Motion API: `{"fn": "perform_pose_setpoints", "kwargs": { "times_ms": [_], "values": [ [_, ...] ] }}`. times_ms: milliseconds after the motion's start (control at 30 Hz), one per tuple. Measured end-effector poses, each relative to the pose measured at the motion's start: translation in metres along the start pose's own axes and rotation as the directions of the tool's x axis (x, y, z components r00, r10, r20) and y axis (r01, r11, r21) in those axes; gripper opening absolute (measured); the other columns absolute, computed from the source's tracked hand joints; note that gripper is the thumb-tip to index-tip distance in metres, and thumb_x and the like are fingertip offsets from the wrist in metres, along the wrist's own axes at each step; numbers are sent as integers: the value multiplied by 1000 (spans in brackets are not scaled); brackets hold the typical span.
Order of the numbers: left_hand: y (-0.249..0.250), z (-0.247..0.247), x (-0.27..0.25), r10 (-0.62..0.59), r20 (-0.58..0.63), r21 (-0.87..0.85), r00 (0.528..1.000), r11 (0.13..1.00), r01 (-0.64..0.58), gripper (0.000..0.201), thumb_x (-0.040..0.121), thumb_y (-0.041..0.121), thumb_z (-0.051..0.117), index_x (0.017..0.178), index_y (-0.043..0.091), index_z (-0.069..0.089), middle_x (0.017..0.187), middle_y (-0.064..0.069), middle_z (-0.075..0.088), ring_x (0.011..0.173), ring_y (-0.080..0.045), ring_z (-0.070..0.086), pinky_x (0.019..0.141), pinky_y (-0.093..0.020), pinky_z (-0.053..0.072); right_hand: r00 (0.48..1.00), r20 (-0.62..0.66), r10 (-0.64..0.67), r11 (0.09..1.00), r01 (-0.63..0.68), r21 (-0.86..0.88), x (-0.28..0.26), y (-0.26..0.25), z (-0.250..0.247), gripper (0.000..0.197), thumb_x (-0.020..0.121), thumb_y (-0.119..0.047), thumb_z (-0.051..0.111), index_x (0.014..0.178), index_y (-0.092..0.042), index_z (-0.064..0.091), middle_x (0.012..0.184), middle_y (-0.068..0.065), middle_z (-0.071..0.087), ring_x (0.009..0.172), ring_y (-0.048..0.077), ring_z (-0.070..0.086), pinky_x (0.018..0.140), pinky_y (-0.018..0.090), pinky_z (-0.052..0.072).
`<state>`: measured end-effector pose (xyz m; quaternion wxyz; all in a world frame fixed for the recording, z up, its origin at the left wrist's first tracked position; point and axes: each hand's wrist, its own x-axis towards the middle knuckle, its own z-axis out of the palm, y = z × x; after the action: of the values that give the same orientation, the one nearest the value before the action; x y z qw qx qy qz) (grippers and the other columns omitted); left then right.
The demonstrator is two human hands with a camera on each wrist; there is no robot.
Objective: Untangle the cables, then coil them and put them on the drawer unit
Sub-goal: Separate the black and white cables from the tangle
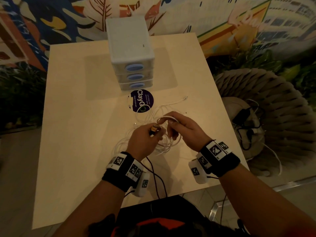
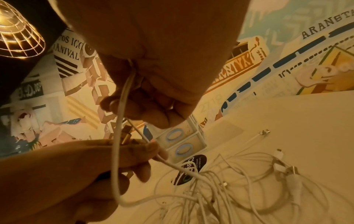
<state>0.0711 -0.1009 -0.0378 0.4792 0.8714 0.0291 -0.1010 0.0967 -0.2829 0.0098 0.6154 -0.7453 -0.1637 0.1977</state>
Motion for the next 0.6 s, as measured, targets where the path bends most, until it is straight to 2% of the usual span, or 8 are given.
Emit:
{"fn": "perform_pose_setpoints", "kwargs": {
  "times_ms": [133,200,233,267,333,433,500,600],
  "values": [
    [1,0,-4,54,-72,-134,996,989,-63,13,101,37,59,95,30,68,85,17,73,84,-1,67,75,-28,52,981,10,196,956,-193,222,-3,10,-8,55,106,-48,26,118,-13,67,80,22,68,64,32,63,67,37,55],
    [3,-3,-8,88,-78,-242,993,965,-104,8,103,30,59,100,29,66,91,15,75,88,-10,71,79,-29,56,955,-30,296,924,-278,263,-4,19,-13,36,107,-36,34,128,-23,61,85,22,70,66,38,66,70,45,55],
    [5,-4,-10,109,-86,-275,990,953,-129,8,103,27,59,102,26,67,93,14,75,90,-12,72,81,-31,57,949,-52,312,936,-297,187,-5,24,-17,33,104,-23,44,133,-30,56,88,18,72,69,38,67,71,45,55],
    [7,-5,-12,129,-104,-298,986,942,-154,9,102,26,60,103,22,68,95,10,76,93,-15,72,84,-34,58,954,-47,297,955,-296,36,-5,31,-19,44,99,-16,53,138,-35,50,90,10,73,72,33,70,70,41,56],
    [6,-5,-11,139,-141,-354,980,917,-181,11,102,22,61,105,16,70,97,1,77,97,-21,73,90,-44,57,965,55,255,924,-226,-309,-5,39,-20,55,94,-25,68,142,-39,45,93,-6,70,76,15,70,72,27,54],
    [5,-3,-9,151,-143,-378,978,905,-195,13,103,20,62,106,12,71,101,-4,77,101,-25,72,93,-52,55,964,158,215,866,-114,-488,-1,46,-13,29,95,-44,65,119,-29,65,93,-7,69,83,13,66,78,32,51],
    [7,-2,-10,158,-154,-356,975,912,-204,12,101,24,64,105,16,72,100,-1,77,101,-23,72,92,-47,56,980,96,172,888,-112,-446,1,49,-11,25,96,-45,55,104,-26,70,87,-7,71,81,14,67,76,35,53],
    [4,-4,-9,93,-201,-311,975,938,-153,18,93,29,74,111,23,71,101,9,76,98,-7,71,86,-24,54,989,-39,143,924,-148,-352,2,56,-13,28,98,-38,49,98,-25,73,86,-5,73,82,15,67,79,40,55]
  ]
}}
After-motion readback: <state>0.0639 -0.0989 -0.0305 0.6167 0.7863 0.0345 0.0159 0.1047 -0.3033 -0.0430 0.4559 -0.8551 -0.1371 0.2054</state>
